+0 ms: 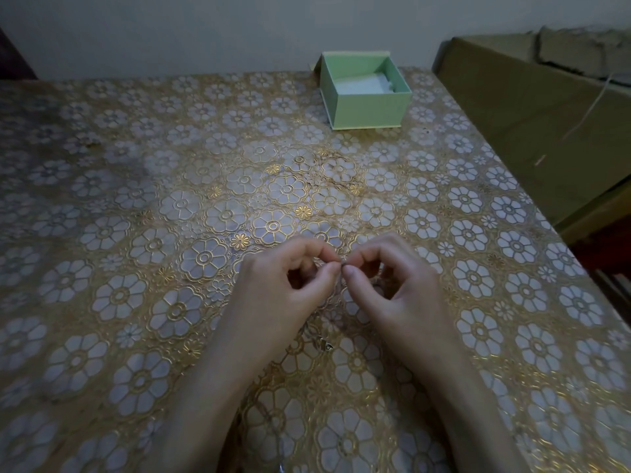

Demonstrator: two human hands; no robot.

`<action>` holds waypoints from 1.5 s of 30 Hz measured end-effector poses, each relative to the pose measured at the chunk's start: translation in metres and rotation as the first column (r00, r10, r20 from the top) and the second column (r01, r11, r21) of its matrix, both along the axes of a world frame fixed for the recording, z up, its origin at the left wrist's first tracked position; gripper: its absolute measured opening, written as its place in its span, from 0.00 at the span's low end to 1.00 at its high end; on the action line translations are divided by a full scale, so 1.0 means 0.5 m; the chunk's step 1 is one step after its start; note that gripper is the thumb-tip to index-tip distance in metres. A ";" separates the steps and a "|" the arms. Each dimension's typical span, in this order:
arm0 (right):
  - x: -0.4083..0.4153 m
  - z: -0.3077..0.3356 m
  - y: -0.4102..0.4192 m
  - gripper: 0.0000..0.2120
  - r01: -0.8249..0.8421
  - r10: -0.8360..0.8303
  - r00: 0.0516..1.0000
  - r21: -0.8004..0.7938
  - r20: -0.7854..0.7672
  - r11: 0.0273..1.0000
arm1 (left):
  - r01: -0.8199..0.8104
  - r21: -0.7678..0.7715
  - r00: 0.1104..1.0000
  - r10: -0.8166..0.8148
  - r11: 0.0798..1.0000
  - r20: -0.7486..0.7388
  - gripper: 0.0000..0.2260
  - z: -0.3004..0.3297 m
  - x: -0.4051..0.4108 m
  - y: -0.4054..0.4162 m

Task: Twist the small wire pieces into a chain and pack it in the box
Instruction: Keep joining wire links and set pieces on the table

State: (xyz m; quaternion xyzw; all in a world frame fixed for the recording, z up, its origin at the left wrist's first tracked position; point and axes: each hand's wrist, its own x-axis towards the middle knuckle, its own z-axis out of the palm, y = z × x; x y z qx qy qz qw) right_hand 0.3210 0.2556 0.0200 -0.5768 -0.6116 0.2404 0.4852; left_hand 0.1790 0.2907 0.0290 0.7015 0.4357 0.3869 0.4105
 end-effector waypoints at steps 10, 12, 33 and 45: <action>-0.007 0.005 -0.001 0.03 0.011 -0.022 0.992 -0.090 -0.120 0.996 | -0.003 0.011 1.000 0.003 1.000 0.012 0.04 0.004 0.002 -0.002; -0.009 0.008 0.000 0.04 0.013 -0.036 0.979 -0.114 -0.201 0.993 | 0.010 -0.003 0.999 -0.010 1.000 0.046 0.06 0.008 0.002 -0.004; 0.010 0.006 -0.001 0.04 -0.104 0.041 0.956 -0.204 -0.292 0.973 | 0.118 0.126 0.989 -0.104 0.985 -0.107 0.05 -0.002 0.001 -0.006; 0.015 0.006 0.001 0.04 -0.110 0.048 0.960 -0.212 -0.276 0.971 | 0.172 0.152 0.980 -0.154 0.973 -0.122 0.04 -0.014 -0.003 -0.001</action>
